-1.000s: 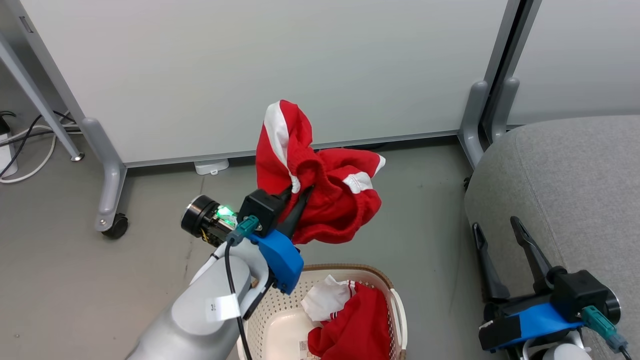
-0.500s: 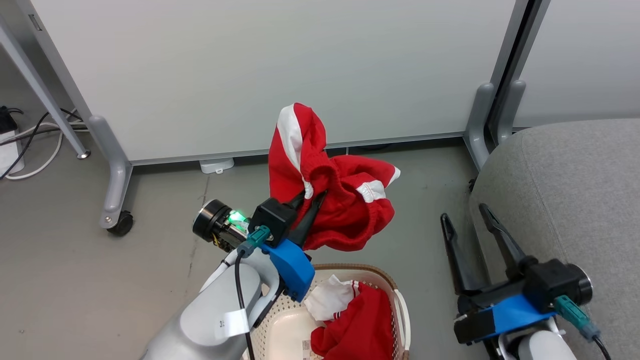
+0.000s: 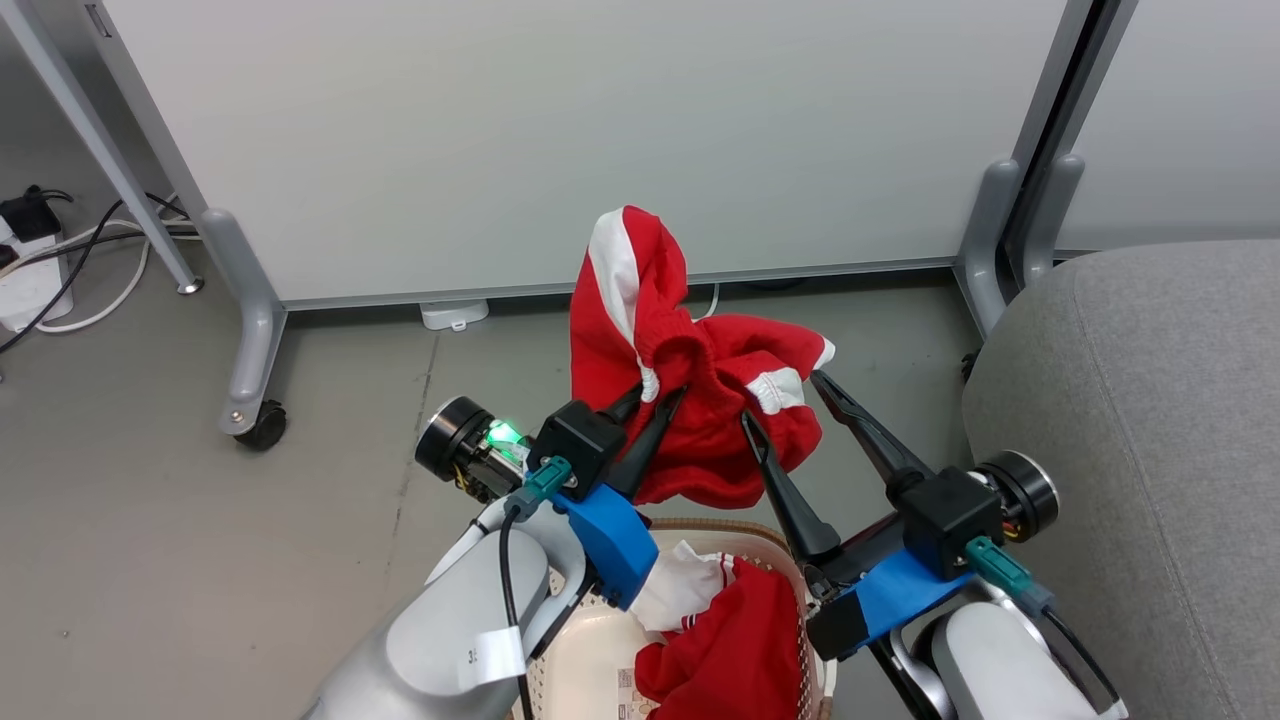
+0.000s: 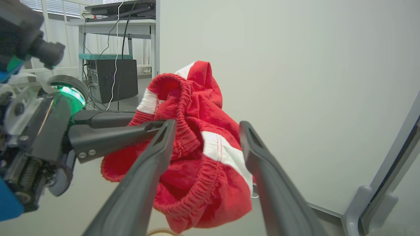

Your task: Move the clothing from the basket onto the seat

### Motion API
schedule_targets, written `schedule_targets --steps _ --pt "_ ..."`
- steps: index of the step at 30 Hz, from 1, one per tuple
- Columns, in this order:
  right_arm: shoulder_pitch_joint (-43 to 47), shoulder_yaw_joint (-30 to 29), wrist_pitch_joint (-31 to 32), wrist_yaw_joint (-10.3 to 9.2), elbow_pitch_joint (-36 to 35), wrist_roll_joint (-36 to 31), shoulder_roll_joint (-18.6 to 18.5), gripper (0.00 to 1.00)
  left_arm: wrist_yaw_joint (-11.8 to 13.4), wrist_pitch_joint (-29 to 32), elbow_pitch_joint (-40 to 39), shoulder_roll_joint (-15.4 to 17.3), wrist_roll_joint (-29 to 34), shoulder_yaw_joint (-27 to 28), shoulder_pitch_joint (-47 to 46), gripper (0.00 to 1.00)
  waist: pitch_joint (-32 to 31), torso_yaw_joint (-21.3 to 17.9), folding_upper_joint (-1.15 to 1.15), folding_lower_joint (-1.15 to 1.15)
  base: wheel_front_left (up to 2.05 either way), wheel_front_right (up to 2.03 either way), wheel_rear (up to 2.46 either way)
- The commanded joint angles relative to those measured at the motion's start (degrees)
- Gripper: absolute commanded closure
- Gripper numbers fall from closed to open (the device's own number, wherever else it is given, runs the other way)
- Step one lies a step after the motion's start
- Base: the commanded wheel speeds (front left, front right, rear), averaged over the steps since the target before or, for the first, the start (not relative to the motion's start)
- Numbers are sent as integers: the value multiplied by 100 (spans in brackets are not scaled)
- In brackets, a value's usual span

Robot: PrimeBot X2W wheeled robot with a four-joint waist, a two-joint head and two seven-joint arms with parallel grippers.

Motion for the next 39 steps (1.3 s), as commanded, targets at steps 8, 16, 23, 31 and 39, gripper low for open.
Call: schedule_targets --steps 8,16,23,31,39 --pt "-605 99 -18 2 947 -419 -81 0 -38 -29 -80 -86 85 -90 -204 100 149 82 -1 0 0 0 0" --pt "-1047 55 -12 3 1800 -600 -49 0 -82 -29 -144 -136 115 -192 -270 100 257 117 -1 0 0 0 0" --pt "-1260 80 -12 3 2219 -388 -20 100 -112 -29 -168 -165 116 -242 -311 100 295 124 -1 0 0 0 0" --pt "-1239 130 -12 3 2168 -206 -10 100 -128 -28 -103 -173 113 -232 -322 100 274 97 -1 0 0 0 0" --pt "-1181 76 -13 2 2062 -50 -10 100 -147 -28 -57 -177 105 -192 -320 0 259 82 -1 0 0 0 0"
